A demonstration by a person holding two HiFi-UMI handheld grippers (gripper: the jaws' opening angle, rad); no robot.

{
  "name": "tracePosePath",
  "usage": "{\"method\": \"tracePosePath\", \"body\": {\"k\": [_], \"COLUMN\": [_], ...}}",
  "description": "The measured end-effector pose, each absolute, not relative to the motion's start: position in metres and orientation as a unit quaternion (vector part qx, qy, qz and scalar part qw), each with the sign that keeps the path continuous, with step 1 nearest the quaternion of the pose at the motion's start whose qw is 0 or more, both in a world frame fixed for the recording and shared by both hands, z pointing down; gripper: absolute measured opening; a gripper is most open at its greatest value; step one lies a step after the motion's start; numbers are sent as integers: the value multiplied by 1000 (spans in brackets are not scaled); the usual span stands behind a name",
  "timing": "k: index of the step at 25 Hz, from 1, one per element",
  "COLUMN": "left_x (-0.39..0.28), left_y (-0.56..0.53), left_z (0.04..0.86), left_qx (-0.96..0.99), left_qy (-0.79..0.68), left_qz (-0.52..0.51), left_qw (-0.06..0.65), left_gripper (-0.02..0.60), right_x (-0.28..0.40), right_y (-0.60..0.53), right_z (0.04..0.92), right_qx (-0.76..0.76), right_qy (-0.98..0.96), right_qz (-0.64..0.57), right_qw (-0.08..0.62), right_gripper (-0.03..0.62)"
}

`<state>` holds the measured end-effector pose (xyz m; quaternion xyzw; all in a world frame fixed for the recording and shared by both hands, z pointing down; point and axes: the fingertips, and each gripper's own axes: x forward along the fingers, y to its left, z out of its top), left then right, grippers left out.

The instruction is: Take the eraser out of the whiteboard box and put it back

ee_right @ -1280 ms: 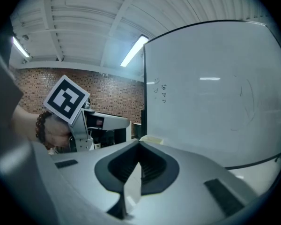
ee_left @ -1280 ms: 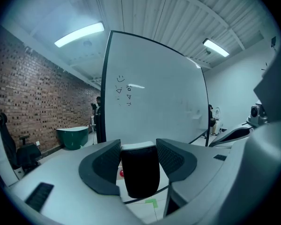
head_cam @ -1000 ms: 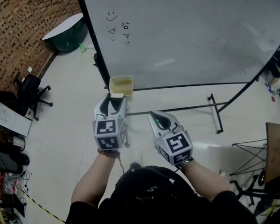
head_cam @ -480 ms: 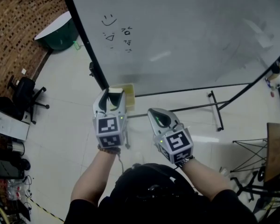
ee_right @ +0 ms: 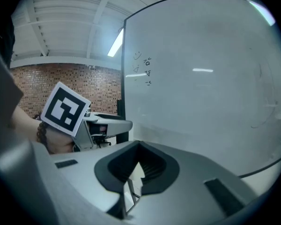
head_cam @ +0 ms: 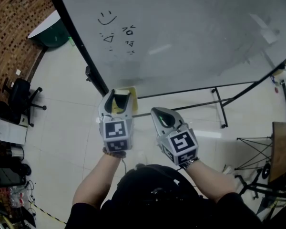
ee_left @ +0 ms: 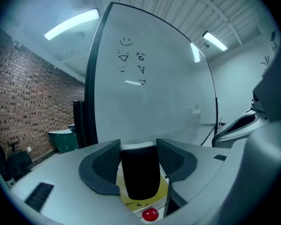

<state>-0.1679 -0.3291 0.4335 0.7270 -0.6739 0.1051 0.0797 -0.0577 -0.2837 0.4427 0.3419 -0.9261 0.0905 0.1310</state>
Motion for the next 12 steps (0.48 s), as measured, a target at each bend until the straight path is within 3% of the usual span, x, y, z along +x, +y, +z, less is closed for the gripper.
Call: {"method": "tracePosePath", "body": {"k": [12], "left_x": [-159], "left_y": [-328], "left_z": [459], "left_qx": [734], "left_qy": [-660], "left_qz": [124], "left_qw": [103], "left_gripper": [236], "right_x": [-59], "right_y": [-286], "right_z": [451], "right_qx": [347], "right_qy": [-922], "right_qz": [98], "right_qw": [142], "right_gripper": [25]}}
